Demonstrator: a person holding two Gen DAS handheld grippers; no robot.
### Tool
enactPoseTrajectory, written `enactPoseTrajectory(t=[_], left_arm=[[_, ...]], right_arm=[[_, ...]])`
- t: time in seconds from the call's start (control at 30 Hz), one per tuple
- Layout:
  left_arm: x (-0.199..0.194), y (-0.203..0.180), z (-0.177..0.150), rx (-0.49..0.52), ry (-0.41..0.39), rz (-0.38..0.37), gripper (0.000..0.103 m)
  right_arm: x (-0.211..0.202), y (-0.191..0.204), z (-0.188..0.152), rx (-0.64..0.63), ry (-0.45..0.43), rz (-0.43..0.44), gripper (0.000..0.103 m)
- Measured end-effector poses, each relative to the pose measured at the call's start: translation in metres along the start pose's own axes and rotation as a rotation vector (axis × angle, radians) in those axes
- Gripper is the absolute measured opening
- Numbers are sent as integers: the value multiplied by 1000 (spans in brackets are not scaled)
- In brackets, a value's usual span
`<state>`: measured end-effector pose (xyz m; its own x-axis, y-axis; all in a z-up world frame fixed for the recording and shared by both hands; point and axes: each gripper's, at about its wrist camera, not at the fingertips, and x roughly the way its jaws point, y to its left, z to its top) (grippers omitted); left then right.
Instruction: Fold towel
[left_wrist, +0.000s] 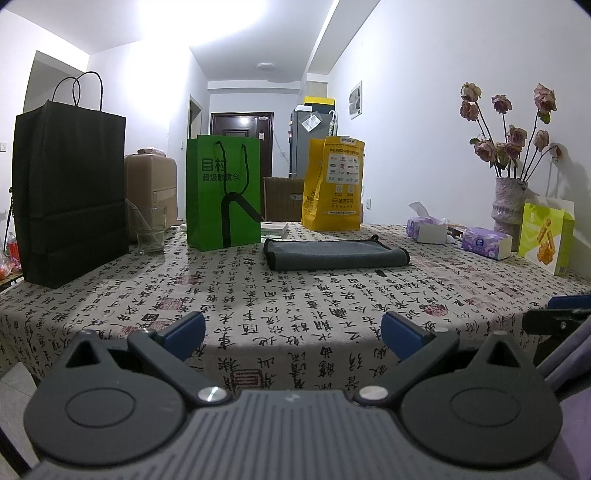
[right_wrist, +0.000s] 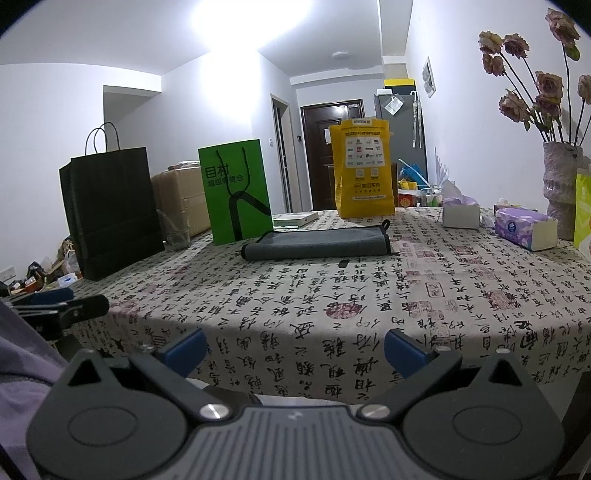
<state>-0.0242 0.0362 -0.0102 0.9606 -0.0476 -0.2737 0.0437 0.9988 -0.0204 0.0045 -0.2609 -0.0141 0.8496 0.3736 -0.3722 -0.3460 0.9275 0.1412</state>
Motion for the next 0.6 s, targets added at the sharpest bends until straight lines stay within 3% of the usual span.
enactPoseTrajectory(t=[0.6], left_arm=[[0, 0, 0, 0, 1, 4, 103]], right_arm=[[3, -1, -1, 4, 7, 4, 103]])
